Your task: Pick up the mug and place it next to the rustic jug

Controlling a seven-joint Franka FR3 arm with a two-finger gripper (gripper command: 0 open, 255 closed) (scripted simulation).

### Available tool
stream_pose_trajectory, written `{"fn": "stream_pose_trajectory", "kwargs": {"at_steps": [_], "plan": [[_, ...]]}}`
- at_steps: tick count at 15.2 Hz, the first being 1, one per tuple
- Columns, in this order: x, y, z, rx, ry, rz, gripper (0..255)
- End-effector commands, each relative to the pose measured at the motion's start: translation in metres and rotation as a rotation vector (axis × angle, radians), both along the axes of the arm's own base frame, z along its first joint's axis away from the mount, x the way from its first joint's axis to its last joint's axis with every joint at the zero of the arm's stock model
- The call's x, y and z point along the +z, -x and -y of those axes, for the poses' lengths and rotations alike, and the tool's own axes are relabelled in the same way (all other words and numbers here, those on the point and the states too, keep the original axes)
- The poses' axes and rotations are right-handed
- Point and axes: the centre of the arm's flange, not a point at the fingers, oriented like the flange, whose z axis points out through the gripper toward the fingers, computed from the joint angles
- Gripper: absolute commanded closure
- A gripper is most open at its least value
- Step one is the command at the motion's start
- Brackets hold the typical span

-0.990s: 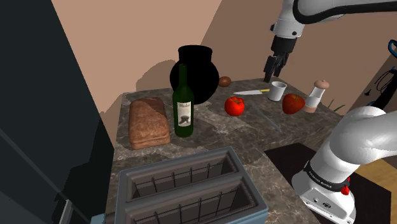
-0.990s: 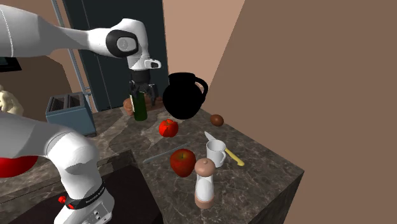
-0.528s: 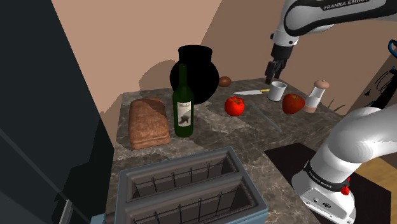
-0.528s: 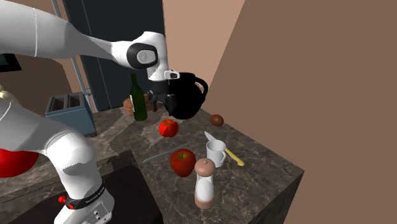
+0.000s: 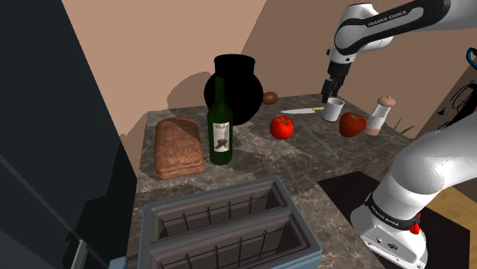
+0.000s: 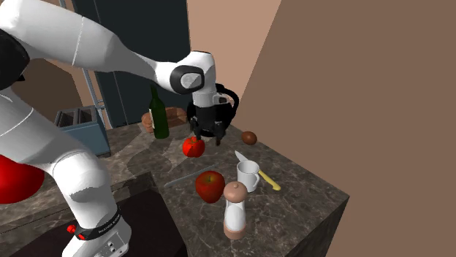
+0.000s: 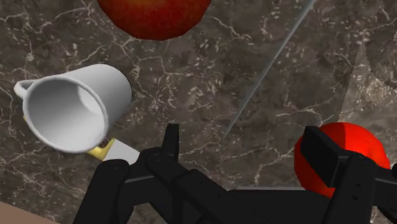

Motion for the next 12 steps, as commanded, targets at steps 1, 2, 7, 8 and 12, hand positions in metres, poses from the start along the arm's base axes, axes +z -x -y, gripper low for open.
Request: {"fn": "stream_pose_trajectory", "kwargs": {"at_steps": [1,2,7,8,12], "plan": [[-0.011,-0.006,0.024,-0.002,0.008,-0.003,0],[-0.017,-0.009,0.036,-0.004,0.012,-0.004,0],[-0.043,-0.022,0.092,-0.011,0.03,-0.012,0],[-0.048,-0.024,0.104,-0.013,0.033,-0.014,0],[-0.067,-0.028,0.124,-0.015,0.039,-0.017,0]]}}
